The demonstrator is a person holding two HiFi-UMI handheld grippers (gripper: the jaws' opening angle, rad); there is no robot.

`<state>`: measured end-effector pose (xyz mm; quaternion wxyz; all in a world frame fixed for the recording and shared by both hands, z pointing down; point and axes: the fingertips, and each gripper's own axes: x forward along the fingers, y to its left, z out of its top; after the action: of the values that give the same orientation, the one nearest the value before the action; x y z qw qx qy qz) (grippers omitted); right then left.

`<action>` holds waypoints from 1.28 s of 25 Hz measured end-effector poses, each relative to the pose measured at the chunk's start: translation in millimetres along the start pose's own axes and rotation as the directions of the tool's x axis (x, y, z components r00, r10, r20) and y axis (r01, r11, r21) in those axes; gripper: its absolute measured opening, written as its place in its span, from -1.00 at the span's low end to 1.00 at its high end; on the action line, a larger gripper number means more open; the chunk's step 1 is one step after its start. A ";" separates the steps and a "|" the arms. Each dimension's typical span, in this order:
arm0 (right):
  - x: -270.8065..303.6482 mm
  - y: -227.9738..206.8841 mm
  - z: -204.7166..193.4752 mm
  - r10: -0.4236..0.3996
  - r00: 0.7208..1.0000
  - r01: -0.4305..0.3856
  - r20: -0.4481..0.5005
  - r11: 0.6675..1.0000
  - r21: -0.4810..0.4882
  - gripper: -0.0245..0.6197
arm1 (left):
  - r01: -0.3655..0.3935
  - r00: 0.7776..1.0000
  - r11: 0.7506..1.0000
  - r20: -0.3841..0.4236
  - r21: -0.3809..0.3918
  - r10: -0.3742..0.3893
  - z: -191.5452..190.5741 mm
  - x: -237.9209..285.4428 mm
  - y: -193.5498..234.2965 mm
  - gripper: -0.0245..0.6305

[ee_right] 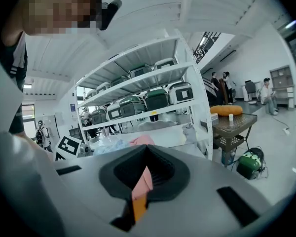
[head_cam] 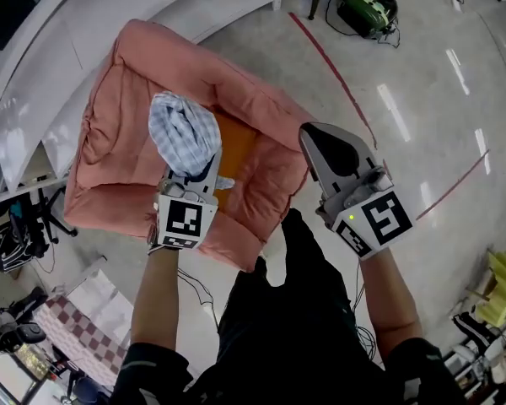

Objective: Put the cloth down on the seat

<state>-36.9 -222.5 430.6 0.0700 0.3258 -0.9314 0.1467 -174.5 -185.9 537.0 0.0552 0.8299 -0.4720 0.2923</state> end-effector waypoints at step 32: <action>7.1 -133.9 -106.9 -0.101 0.988 0.122 -0.119 0.976 0.181 -0.91 | 0.500 0.784 0.831 -0.535 0.244 -0.314 -146.8 254.1 -91.4 -0.49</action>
<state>45.3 -292.2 563.9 0.0979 0.3741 -0.8884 0.2474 -66.1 -272.7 811.2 0.0730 0.8107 -0.1852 0.5505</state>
